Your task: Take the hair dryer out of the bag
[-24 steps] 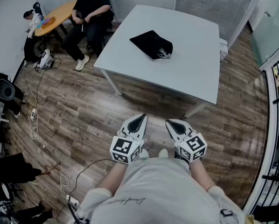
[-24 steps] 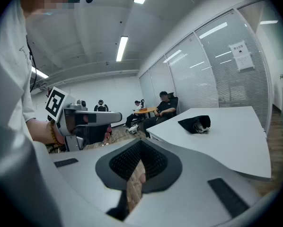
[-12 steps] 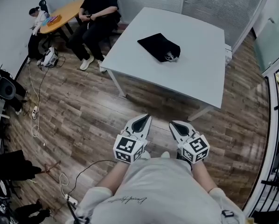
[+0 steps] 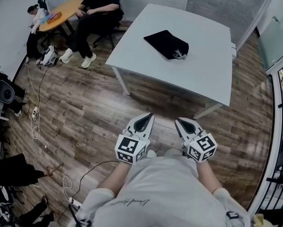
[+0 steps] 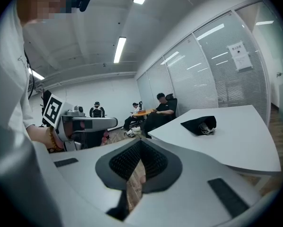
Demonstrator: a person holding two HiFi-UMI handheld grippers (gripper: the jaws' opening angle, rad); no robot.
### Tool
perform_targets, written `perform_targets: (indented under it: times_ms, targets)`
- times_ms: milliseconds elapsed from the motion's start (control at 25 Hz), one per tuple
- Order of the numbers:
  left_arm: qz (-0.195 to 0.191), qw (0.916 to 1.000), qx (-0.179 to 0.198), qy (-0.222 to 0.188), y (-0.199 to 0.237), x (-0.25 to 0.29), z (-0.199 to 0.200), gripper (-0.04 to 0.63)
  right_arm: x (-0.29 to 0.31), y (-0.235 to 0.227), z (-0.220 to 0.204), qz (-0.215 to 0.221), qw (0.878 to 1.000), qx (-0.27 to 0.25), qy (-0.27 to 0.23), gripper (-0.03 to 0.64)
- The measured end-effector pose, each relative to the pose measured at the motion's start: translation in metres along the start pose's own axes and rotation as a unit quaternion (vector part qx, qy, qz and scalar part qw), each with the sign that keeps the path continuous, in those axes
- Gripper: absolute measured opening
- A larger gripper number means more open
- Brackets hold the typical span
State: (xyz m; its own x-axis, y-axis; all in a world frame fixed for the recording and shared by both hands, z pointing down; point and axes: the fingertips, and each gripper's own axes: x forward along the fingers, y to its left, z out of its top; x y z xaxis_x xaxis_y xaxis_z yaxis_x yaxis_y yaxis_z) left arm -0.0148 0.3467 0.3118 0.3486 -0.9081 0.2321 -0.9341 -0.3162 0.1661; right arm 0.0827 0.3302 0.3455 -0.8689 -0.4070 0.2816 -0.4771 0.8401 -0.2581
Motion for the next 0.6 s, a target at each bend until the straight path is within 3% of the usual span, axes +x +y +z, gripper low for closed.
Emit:
perform_targets:
  times_ms: [600]
  targets:
    - [-0.009,0.9999,-0.004,-0.011,0.021,0.005,0.002,0.011,0.018,0.009,0.001,0.014,1.000,-0.022,0.010,0.023]
